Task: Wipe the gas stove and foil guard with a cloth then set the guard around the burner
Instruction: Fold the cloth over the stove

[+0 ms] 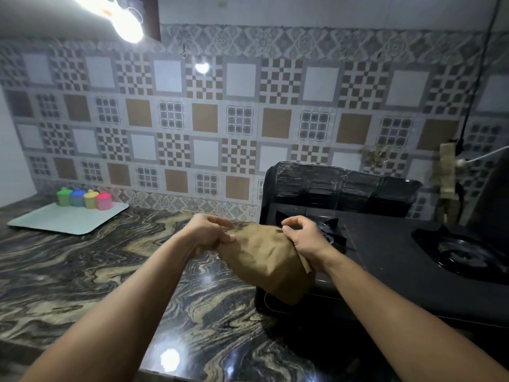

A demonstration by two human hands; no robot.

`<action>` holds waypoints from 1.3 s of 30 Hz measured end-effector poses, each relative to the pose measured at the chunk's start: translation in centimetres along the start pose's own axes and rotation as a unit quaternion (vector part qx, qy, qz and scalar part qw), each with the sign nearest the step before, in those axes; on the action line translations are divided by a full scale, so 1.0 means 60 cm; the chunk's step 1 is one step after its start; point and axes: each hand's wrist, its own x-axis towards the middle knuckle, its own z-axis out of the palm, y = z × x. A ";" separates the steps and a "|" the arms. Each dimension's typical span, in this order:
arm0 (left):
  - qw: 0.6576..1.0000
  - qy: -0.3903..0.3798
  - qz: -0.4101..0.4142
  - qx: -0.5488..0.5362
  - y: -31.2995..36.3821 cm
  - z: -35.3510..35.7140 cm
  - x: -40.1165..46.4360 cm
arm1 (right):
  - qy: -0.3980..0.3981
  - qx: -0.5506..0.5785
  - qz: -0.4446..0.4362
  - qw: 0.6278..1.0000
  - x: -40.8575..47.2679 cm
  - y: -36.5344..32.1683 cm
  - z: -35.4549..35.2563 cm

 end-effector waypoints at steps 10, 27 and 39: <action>0.977 -0.008 -0.010 -0.215 0.095 0.041 -0.016 | -0.017 -0.148 -0.091 0.985 -0.005 0.000 0.003; 0.981 0.043 0.036 -0.188 0.108 0.037 -0.010 | -0.208 0.062 -0.083 0.973 -0.017 -0.035 0.023; 0.984 -0.007 0.043 -0.173 0.061 0.043 -0.003 | -0.185 0.151 -0.034 0.970 -0.005 -0.035 0.004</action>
